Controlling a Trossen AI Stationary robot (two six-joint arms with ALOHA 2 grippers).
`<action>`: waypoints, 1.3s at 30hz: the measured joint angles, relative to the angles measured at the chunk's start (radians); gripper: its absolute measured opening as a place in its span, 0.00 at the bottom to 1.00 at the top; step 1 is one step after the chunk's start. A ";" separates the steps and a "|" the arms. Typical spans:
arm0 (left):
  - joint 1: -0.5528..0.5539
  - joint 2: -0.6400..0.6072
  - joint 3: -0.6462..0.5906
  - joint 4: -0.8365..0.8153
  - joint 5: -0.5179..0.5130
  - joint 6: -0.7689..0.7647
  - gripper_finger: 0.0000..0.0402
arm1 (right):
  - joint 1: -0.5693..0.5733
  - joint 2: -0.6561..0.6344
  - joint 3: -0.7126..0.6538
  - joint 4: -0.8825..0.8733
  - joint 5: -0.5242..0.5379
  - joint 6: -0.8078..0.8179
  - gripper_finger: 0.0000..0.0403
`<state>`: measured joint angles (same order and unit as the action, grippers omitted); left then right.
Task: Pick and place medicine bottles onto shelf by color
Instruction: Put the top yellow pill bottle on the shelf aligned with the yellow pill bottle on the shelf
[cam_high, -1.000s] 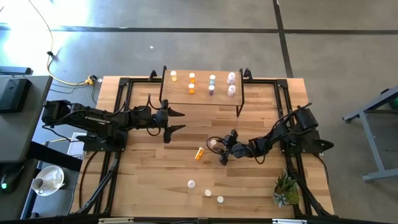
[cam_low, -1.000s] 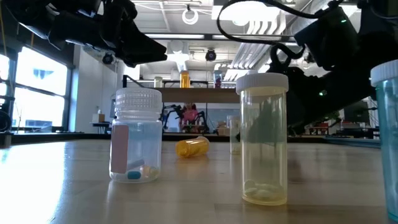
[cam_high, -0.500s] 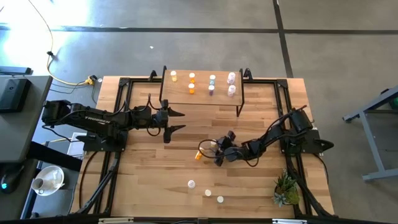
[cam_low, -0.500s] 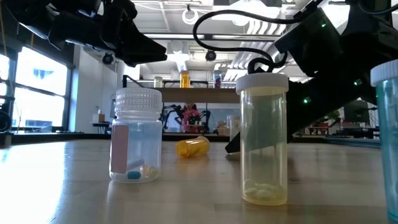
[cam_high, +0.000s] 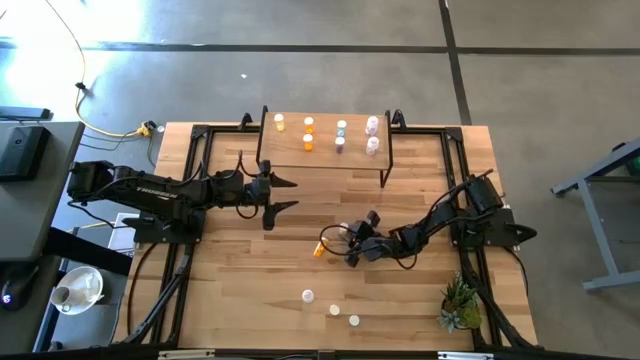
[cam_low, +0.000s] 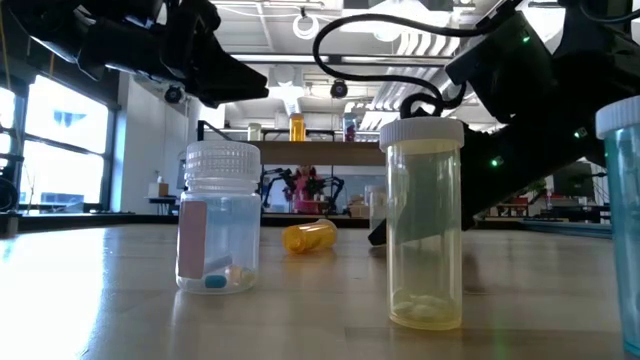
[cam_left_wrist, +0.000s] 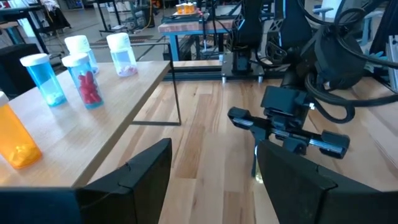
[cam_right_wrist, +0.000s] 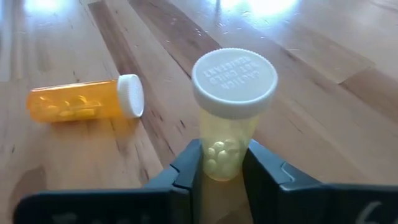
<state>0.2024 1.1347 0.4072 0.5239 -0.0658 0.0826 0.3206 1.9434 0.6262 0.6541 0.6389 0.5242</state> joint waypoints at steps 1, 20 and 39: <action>0.000 0.000 0.000 -0.003 0.005 0.000 0.57 | 0.000 0.000 0.000 0.007 -0.005 0.000 0.17; -0.001 0.000 0.148 -0.498 0.086 0.042 0.57 | -0.147 0.001 0.262 -0.086 -0.167 -0.189 0.22; -0.002 0.000 0.232 -0.625 0.086 -0.002 0.57 | -0.267 0.000 0.511 -0.355 -0.385 -0.316 0.22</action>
<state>0.2005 1.1347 0.6392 -0.1012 0.0203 0.0810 0.0539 1.9438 1.1374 0.2990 0.2539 0.2084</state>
